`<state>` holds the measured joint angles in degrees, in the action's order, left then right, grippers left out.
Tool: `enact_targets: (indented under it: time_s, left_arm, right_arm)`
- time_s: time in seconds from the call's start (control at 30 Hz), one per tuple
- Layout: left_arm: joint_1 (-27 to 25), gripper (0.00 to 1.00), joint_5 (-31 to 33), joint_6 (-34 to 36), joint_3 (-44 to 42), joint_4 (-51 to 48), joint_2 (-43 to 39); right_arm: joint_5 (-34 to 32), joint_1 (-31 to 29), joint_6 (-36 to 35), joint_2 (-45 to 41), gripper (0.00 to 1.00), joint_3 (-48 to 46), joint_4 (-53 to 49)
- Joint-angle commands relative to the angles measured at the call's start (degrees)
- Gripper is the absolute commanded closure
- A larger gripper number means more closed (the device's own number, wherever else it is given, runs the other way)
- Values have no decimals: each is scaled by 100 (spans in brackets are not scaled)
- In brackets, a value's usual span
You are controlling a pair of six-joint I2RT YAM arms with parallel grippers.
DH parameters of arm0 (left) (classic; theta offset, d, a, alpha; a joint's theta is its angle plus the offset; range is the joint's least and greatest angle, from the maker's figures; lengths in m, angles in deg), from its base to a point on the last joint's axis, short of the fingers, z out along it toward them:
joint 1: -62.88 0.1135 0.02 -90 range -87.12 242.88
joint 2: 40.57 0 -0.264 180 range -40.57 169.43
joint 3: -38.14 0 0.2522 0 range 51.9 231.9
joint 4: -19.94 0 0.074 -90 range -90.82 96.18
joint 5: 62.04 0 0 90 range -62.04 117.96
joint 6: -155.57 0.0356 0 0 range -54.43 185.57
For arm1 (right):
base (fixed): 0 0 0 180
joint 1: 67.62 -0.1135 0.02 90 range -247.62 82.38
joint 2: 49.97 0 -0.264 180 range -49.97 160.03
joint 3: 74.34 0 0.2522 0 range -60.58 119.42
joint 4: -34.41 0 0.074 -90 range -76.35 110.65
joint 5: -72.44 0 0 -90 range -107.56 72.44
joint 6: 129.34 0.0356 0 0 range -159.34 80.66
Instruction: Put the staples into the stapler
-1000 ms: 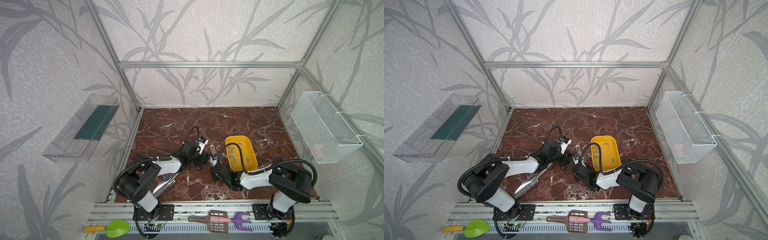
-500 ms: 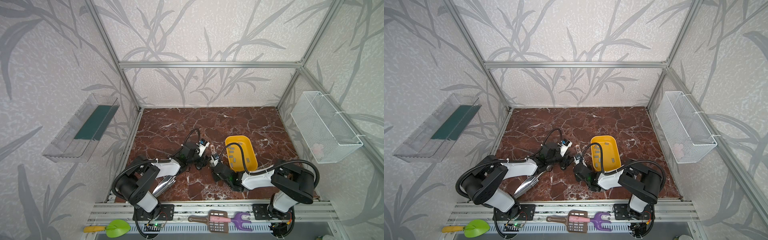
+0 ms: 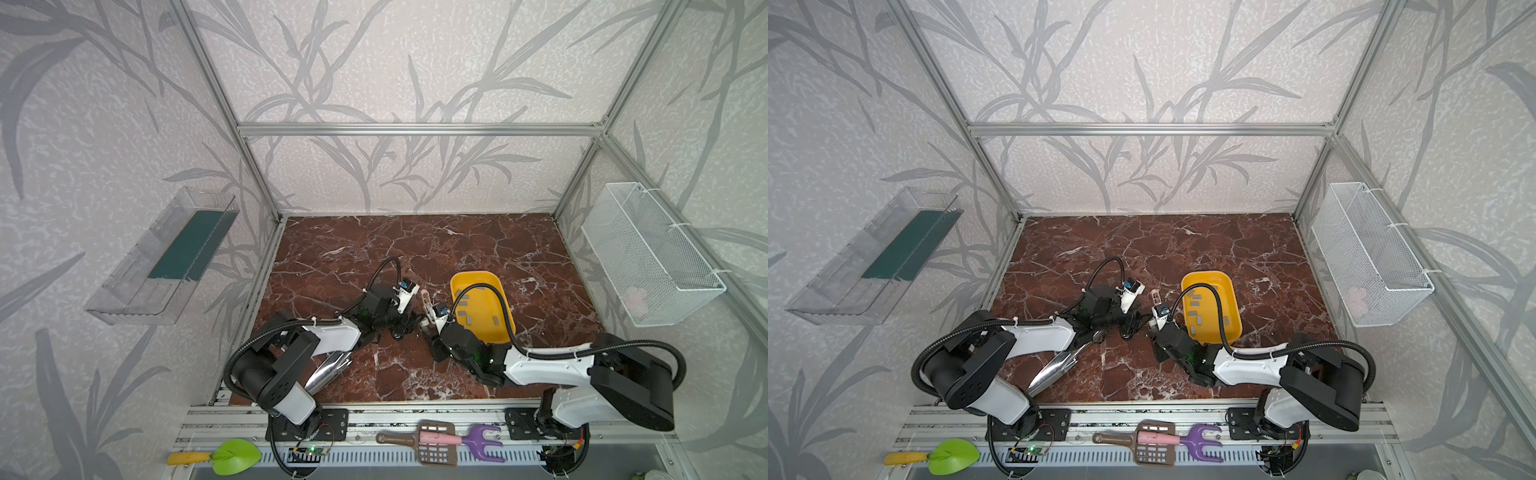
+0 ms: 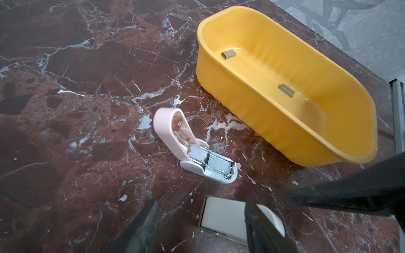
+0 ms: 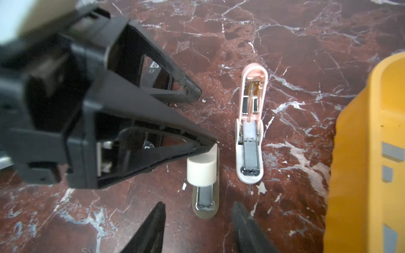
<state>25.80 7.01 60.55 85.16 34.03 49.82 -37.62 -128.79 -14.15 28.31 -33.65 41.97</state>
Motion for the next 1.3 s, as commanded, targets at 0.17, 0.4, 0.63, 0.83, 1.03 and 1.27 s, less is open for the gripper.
enact_targets:
  time_s: [0.17,0.4,0.63,0.83,1.03,1.27]
  left_arm:
    - [-63,37,-188,64,-78,-246,-21]
    - [-89,38,-208,125,-108,-254,-17]
    - [-107,39,-234,193,-109,-294,-32]
    - [-115,40,-199,203,-142,-294,-62]
    - [-137,43,-233,228,-175,-259,-41]
    - [-216,44,-226,255,-365,-102,-117]
  right_arm:
    - [38,40,-50,-712,71,118,-620]
    - [-27,117,8,-146,78,655,-838]
    - [-141,184,-62,408,80,809,-644]
    - [-148,193,-34,627,83,746,-537]
    - [-120,192,79,484,85,435,-421]
    - [-88,186,5,-227,85,294,-562]
